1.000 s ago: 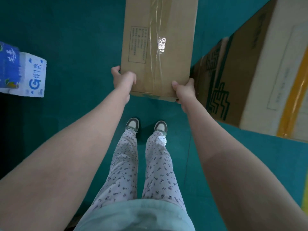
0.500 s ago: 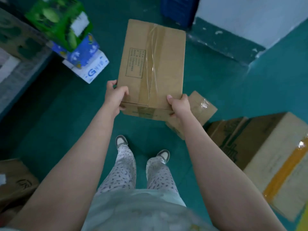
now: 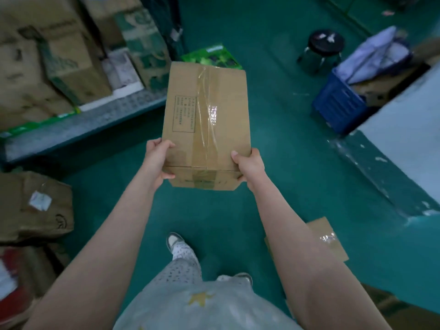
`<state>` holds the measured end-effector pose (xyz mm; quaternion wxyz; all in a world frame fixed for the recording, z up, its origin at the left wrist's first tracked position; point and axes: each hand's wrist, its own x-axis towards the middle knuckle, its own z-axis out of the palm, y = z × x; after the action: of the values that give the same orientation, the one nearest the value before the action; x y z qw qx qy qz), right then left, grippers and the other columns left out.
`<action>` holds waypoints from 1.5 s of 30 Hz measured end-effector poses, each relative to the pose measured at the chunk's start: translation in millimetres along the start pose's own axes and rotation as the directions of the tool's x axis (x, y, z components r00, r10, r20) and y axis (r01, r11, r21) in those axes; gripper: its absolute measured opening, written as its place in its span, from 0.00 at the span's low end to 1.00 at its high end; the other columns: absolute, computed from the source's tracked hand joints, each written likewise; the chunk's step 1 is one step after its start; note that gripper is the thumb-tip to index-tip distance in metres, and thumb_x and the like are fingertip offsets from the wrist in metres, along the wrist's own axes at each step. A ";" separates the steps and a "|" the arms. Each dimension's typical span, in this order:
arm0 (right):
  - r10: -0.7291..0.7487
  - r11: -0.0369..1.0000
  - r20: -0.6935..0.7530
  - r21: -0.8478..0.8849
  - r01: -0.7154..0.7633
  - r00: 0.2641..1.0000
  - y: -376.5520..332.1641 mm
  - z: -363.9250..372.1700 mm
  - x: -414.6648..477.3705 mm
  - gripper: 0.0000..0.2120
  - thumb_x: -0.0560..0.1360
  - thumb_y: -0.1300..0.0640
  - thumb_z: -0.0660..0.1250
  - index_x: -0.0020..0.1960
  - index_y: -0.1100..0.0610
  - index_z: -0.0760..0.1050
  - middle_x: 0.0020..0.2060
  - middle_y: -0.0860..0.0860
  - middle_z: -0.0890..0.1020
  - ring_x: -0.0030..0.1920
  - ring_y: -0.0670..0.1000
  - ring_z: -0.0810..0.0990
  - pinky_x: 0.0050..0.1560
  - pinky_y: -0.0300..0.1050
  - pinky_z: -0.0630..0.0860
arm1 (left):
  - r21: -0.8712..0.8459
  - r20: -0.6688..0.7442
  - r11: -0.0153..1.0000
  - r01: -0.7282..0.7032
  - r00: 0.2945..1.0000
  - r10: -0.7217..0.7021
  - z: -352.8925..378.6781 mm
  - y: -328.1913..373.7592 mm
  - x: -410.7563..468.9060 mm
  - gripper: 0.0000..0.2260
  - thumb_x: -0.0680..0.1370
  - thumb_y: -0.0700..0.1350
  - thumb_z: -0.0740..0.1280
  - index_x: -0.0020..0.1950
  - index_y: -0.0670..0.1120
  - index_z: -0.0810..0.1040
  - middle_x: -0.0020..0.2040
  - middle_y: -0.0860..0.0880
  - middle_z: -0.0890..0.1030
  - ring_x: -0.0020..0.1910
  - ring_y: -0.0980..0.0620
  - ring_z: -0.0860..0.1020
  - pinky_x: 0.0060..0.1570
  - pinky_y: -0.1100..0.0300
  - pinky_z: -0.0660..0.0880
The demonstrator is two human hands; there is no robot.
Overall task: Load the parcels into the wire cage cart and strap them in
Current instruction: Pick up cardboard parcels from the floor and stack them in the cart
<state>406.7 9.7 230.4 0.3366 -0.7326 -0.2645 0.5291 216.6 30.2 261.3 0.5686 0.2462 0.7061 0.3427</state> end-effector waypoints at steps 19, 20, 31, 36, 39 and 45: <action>-0.050 0.995 0.225 -0.073 0.068 0.973 -139.3 229.4 59.4 0.22 0.77 0.55 0.65 0.68 0.58 0.64 0.63 0.54 0.74 0.59 0.58 0.75 0.53 0.62 0.77 | -0.070 -0.139 0.993 -0.091 0.987 0.081 -183.4 116.4 110.0 0.12 0.77 0.44 0.62 0.59 0.50 0.65 0.47 0.55 0.69 0.53 0.49 0.69 0.55 0.43 0.75; -0.048 0.993 0.235 -0.092 0.072 0.971 -144.4 236.3 64.4 0.22 0.77 0.55 0.65 0.68 0.58 0.64 0.63 0.54 0.74 0.60 0.58 0.75 0.53 0.62 0.77 | -0.081 -0.146 0.993 -0.090 0.986 0.078 -186.5 119.6 115.4 0.12 0.77 0.44 0.62 0.59 0.50 0.64 0.46 0.55 0.69 0.51 0.49 0.70 0.53 0.44 0.76; -0.058 0.953 0.315 -0.264 0.146 0.947 -236.8 296.5 166.1 0.23 0.77 0.54 0.65 0.68 0.61 0.63 0.64 0.57 0.73 0.61 0.61 0.74 0.49 0.62 0.78 | -0.163 -0.221 0.982 -0.091 0.974 0.053 -185.2 188.4 212.4 0.11 0.78 0.44 0.62 0.58 0.49 0.65 0.48 0.53 0.70 0.55 0.47 0.69 0.55 0.43 0.75; -0.044 0.933 0.350 -0.320 0.164 0.936 -285.7 315.5 222.2 0.25 0.77 0.53 0.65 0.70 0.61 0.62 0.65 0.56 0.72 0.61 0.61 0.74 0.50 0.61 0.78 | -0.147 -0.286 0.985 -0.088 0.957 0.042 -173.0 230.4 260.7 0.15 0.77 0.44 0.62 0.63 0.48 0.66 0.50 0.51 0.71 0.53 0.47 0.70 0.52 0.45 0.76; -0.039 0.909 0.356 -0.375 0.181 0.934 -305.4 325.1 247.8 0.27 0.77 0.51 0.64 0.71 0.60 0.60 0.66 0.56 0.71 0.57 0.62 0.76 0.51 0.62 0.78 | -0.163 -0.299 0.983 -0.084 0.954 0.032 -163.5 245.8 283.7 0.15 0.77 0.44 0.62 0.63 0.49 0.65 0.47 0.53 0.71 0.52 0.48 0.70 0.53 0.45 0.76; 0.006 0.892 0.355 -0.425 0.156 0.935 -329.5 350.6 293.4 0.23 0.77 0.51 0.64 0.68 0.59 0.63 0.63 0.57 0.73 0.58 0.61 0.76 0.48 0.59 0.80 | -0.187 -0.311 0.981 -0.056 0.951 -0.005 -159.7 267.4 333.5 0.16 0.78 0.45 0.62 0.64 0.47 0.64 0.47 0.53 0.71 0.49 0.49 0.70 0.52 0.44 0.75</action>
<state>150.1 511.5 235.1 0.1280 -0.6745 -0.4624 0.5611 -27.3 415.8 272.9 0.4676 0.1422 0.7465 0.4515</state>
